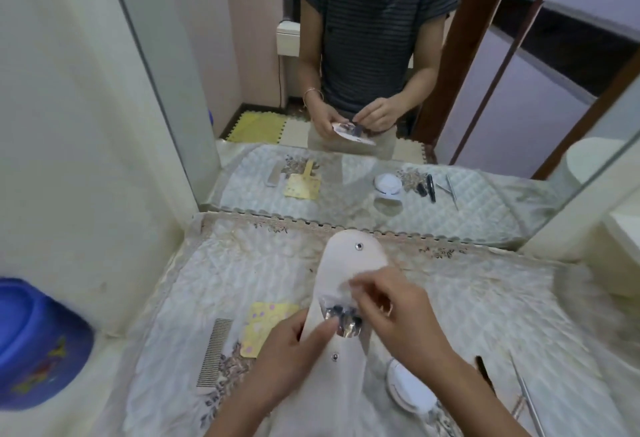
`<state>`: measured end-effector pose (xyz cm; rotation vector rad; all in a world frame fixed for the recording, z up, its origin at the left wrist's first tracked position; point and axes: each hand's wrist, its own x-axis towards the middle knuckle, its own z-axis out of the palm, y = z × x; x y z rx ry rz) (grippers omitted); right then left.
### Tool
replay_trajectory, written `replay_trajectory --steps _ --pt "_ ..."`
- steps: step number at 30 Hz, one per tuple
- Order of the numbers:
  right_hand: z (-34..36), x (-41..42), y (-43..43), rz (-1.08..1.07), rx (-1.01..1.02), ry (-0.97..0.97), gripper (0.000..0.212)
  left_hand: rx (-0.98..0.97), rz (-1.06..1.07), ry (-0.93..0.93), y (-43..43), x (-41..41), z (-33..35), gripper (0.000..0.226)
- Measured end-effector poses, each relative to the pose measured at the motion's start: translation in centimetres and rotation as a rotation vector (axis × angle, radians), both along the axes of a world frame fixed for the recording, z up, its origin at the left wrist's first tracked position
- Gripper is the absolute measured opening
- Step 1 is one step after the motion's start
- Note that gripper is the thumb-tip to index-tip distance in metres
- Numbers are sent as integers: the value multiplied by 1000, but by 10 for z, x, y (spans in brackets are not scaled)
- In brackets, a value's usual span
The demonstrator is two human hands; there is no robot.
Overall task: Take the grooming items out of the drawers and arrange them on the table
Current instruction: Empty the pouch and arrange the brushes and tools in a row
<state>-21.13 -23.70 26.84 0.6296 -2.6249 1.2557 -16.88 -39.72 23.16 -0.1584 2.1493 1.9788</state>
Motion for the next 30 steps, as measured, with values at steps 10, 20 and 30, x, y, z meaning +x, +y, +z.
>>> replay_trajectory --steps 10,20,30 --pt "-26 20 3 123 52 -279 28 -150 -97 -25 -6 15 -7 48" --pt "-42 31 4 111 151 -224 39 -172 -223 -79 0 17 -1 28" --pt "-45 22 3 -12 -32 -191 45 -253 -268 -59 0 16 7 18"
